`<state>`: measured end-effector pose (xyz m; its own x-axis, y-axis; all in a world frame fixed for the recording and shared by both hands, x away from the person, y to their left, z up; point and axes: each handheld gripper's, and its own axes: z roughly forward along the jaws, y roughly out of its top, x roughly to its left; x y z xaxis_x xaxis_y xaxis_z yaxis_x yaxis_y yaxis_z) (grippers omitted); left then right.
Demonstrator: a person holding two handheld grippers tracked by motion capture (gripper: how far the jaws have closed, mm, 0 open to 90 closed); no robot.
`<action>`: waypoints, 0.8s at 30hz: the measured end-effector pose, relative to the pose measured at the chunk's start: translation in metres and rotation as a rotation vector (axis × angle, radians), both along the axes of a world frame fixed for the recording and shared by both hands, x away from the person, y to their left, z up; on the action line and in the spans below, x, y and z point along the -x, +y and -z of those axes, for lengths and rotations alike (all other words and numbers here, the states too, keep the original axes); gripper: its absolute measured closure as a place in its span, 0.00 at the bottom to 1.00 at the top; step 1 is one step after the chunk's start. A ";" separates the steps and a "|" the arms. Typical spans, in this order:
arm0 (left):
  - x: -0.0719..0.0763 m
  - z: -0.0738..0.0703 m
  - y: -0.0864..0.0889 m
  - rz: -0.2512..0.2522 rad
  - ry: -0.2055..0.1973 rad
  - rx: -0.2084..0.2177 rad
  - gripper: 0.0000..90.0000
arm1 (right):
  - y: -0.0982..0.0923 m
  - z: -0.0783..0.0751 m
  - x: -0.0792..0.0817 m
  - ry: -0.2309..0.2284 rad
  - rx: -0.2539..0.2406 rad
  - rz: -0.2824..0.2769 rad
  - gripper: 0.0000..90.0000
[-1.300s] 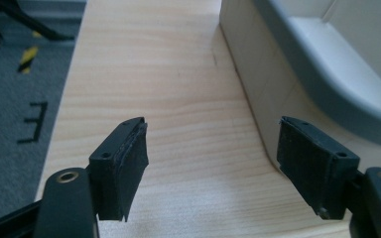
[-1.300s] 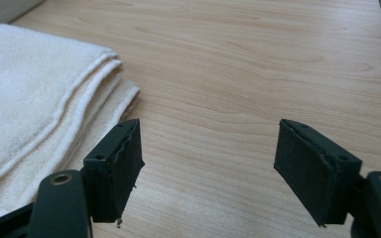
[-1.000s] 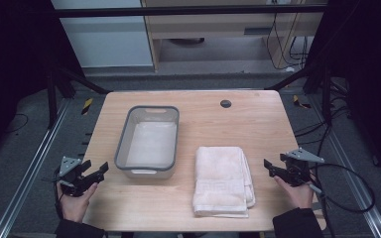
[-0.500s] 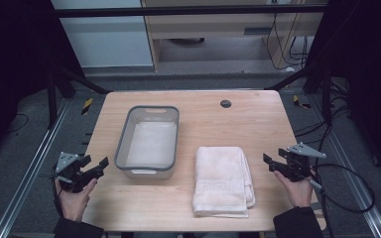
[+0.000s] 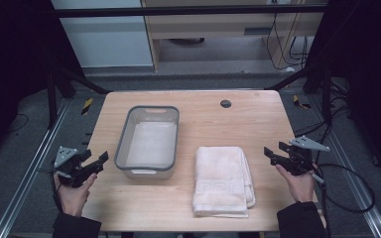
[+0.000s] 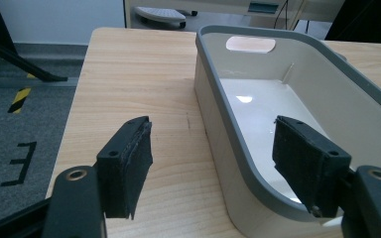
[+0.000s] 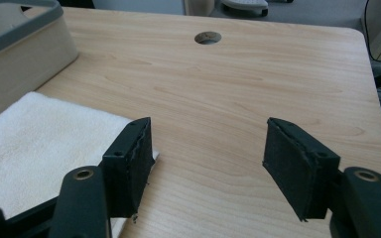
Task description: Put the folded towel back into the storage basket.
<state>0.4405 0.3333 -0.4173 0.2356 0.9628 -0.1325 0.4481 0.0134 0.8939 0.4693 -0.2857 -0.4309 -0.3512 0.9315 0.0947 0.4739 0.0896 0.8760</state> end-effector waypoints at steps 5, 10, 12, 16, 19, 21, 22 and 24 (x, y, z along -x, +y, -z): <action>-0.001 -0.002 -0.003 0.005 -0.009 -0.002 0.35 | 0.000 -0.004 -0.001 -0.010 -0.015 -0.002 0.40; -0.002 -0.006 -0.009 0.016 -0.030 0.009 0.36 | 0.002 -0.012 -0.003 -0.031 -0.026 -0.014 0.39; -0.003 -0.008 -0.013 0.029 -0.036 0.011 0.36 | 0.003 -0.014 -0.003 -0.031 -0.023 -0.017 0.39; -0.003 -0.011 -0.022 0.048 -0.047 0.000 0.36 | 0.005 -0.019 -0.005 -0.046 -0.026 -0.029 0.39; -0.004 -0.014 -0.029 0.064 -0.053 -0.004 0.36 | 0.006 -0.022 -0.006 -0.053 -0.031 -0.032 0.39; -0.004 -0.016 -0.033 0.073 -0.053 -0.007 0.36 | 0.007 -0.023 -0.007 -0.054 -0.034 -0.035 0.38; -0.004 -0.017 -0.035 0.078 -0.055 -0.009 0.36 | 0.007 -0.024 -0.007 -0.055 -0.036 -0.037 0.38; -0.004 -0.019 -0.039 0.090 -0.057 -0.010 0.36 | 0.007 -0.026 -0.008 -0.058 -0.040 -0.040 0.38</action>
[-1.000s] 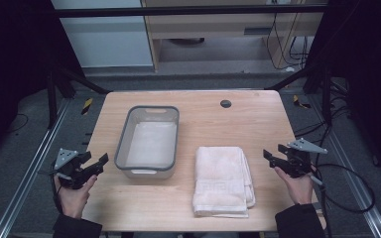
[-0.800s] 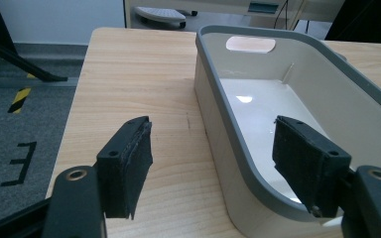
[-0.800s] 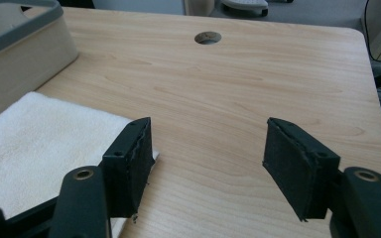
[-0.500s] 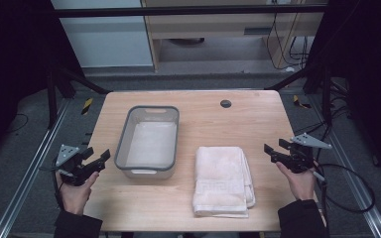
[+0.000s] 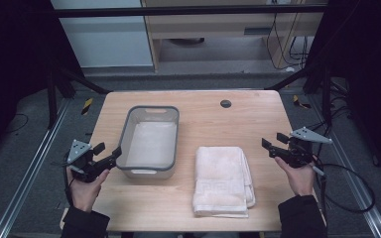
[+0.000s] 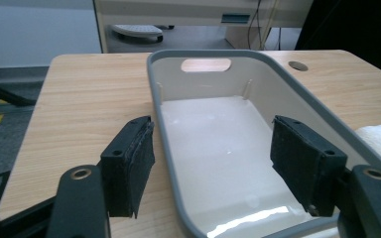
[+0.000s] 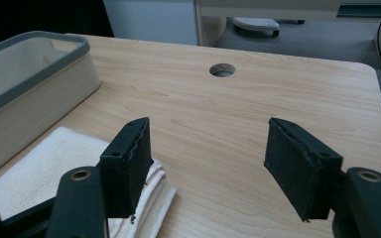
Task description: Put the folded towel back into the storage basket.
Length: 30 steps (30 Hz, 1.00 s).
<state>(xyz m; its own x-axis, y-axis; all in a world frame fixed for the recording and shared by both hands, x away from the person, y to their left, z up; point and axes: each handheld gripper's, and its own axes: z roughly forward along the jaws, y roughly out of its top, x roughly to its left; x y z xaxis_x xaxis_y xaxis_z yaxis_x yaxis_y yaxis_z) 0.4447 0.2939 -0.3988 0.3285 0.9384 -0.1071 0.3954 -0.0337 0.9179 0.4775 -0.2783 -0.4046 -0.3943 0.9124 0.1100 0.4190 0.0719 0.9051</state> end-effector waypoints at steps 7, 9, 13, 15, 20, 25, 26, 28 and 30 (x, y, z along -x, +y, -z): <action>0.002 -0.006 -0.017 0.034 -0.018 -0.010 0.36 | 0.002 -0.006 -0.002 -0.011 -0.008 -0.011 0.39; 0.002 -0.008 -0.024 0.049 -0.023 -0.009 0.36 | 0.005 -0.009 -0.003 -0.017 -0.011 -0.018 0.40; 0.003 -0.009 -0.032 0.065 -0.026 -0.011 0.36 | 0.007 -0.010 -0.004 -0.020 -0.012 -0.024 0.40; 0.003 -0.010 -0.037 0.073 -0.029 -0.013 0.36 | 0.008 -0.011 -0.005 -0.019 -0.016 -0.030 0.41; 0.002 -0.011 -0.048 0.094 -0.032 -0.024 0.37 | 0.011 -0.012 -0.006 -0.020 -0.019 -0.040 0.43; 0.001 -0.009 -0.060 0.115 -0.026 -0.025 0.37 | 0.014 -0.013 -0.007 -0.023 -0.024 -0.050 0.45; 0.001 -0.009 -0.062 0.120 -0.026 -0.026 0.37 | 0.014 -0.013 -0.008 -0.024 -0.020 -0.053 0.45; 0.000 -0.008 -0.068 0.132 -0.025 -0.027 0.37 | 0.015 -0.013 -0.008 -0.023 -0.018 -0.056 0.46; 0.000 -0.008 -0.076 0.148 -0.023 -0.030 0.37 | 0.016 -0.014 -0.008 -0.024 -0.017 -0.064 0.48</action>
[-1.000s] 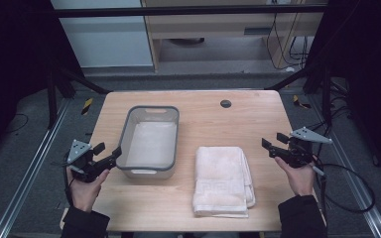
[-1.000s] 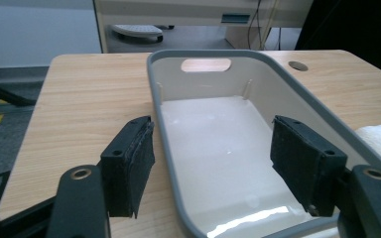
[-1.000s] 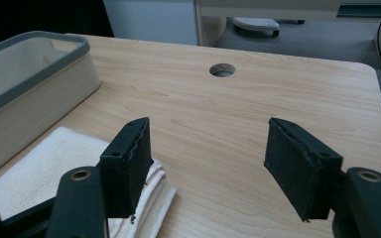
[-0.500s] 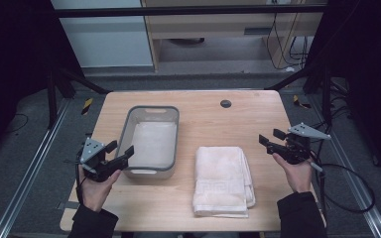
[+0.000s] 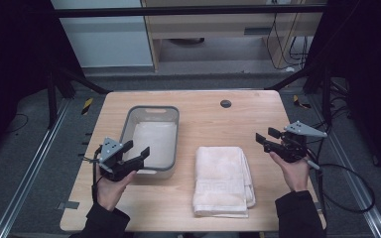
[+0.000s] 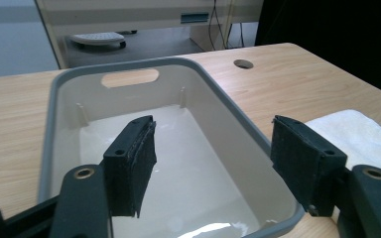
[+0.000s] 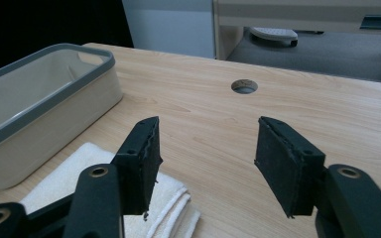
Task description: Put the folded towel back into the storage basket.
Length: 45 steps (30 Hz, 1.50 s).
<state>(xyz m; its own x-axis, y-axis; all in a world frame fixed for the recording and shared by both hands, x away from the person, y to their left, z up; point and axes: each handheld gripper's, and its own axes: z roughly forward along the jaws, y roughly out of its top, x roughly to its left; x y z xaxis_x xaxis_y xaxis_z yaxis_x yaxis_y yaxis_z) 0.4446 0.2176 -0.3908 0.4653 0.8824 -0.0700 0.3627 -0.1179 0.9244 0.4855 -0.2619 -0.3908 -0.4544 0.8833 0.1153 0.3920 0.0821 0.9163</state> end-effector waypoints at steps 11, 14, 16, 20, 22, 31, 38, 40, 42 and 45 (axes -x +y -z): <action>0.001 0.004 -0.025 0.044 0.009 -0.005 0.38 | 0.005 0.002 0.000 0.016 0.009 -0.034 0.57; 0.001 0.005 -0.029 0.053 0.013 -0.003 0.38 | 0.007 0.002 0.000 0.019 0.006 -0.040 0.59; 0.002 0.006 -0.032 0.058 0.016 -0.007 0.39 | 0.008 0.003 0.000 0.020 0.006 -0.046 0.59; 0.005 0.008 -0.037 0.071 0.025 -0.003 0.40 | 0.012 0.004 -0.001 0.028 0.001 -0.063 0.58; 0.007 0.008 -0.040 0.079 0.029 0.000 0.41 | 0.013 0.005 -0.001 0.030 0.000 -0.068 0.57; 0.014 0.013 -0.056 0.125 0.043 -0.018 0.41 | 0.019 0.011 0.000 0.052 0.009 -0.089 0.50; 0.019 0.018 -0.065 0.152 0.061 -0.027 0.42 | 0.025 0.017 0.000 0.073 0.020 -0.105 0.44; 0.019 0.019 -0.067 0.156 0.063 -0.031 0.42 | 0.027 0.019 0.000 0.077 0.026 -0.108 0.42; 0.020 0.020 -0.069 0.160 0.068 -0.030 0.42 | 0.027 0.020 0.000 0.074 0.030 -0.110 0.41; 0.022 0.022 -0.072 0.172 0.073 -0.040 0.42 | 0.029 0.022 0.000 0.082 0.025 -0.110 0.37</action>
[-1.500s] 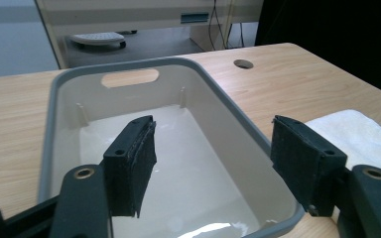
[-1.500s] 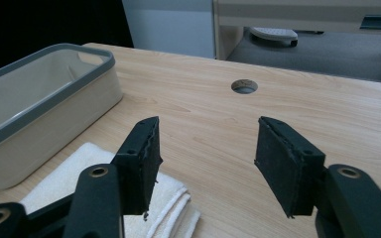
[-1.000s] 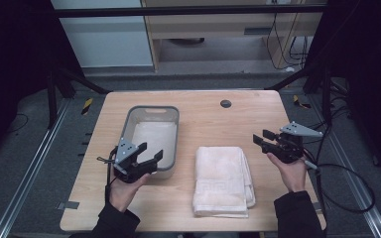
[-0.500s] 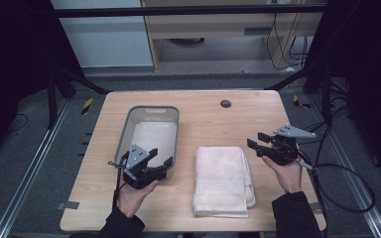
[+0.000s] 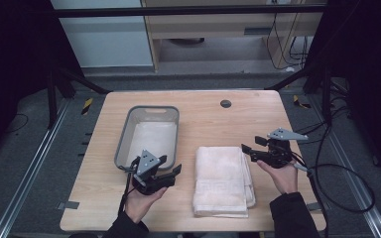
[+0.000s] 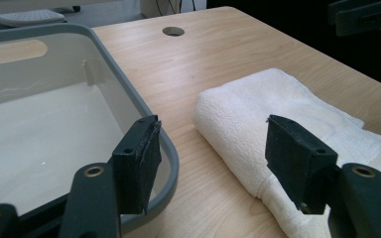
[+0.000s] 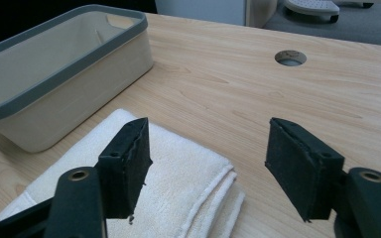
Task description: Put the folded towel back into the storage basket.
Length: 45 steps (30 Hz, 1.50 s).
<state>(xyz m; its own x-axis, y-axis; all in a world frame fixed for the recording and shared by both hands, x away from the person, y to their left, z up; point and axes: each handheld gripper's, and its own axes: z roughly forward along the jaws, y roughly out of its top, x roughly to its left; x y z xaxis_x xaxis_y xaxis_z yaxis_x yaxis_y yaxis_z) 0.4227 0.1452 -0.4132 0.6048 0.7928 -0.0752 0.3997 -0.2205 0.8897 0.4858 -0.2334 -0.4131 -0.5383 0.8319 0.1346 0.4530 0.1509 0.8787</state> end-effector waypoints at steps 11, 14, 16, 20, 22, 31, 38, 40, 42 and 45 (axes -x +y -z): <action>0.004 0.011 -0.015 0.038 0.027 -0.034 0.42 | 0.003 0.005 0.001 0.005 0.013 0.001 0.31; 0.005 0.014 -0.019 0.046 0.034 -0.039 0.42 | 0.005 0.007 0.001 0.010 0.024 -0.002 0.30; 0.006 0.016 -0.022 0.055 0.041 -0.047 0.42 | 0.006 0.008 0.001 0.019 0.032 -0.006 0.29; 0.006 0.021 -0.027 0.069 0.053 -0.062 0.42 | 0.009 0.011 0.002 0.025 0.045 -0.014 0.28; 0.007 0.024 -0.031 0.078 0.058 -0.071 0.42 | 0.009 0.011 0.003 0.027 0.052 -0.019 0.28; 0.009 0.035 -0.043 0.101 0.075 -0.101 0.40 | 0.014 0.017 0.004 0.054 0.079 -0.029 0.29; 0.008 0.043 -0.050 0.113 0.091 -0.117 0.39 | 0.017 0.022 0.002 0.065 0.087 -0.031 0.31; 0.008 0.044 -0.052 0.117 0.096 -0.123 0.39 | 0.015 0.025 0.002 0.068 0.068 -0.029 0.32; 0.008 0.046 -0.053 0.120 0.100 -0.124 0.39 | 0.013 0.029 0.000 0.084 0.066 -0.017 0.32; 0.007 0.050 -0.056 0.122 0.107 -0.132 0.38 | 0.013 0.033 -0.002 0.095 0.089 -0.002 0.31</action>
<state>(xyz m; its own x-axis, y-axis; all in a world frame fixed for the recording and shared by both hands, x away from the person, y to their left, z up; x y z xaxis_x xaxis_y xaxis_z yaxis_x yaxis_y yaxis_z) 0.4153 0.0891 -0.4628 0.6914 0.7211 -0.0449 0.4536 -0.3849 0.8038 0.4874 -0.2208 -0.4466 -0.5283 0.8417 0.1113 0.5335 0.2271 0.8148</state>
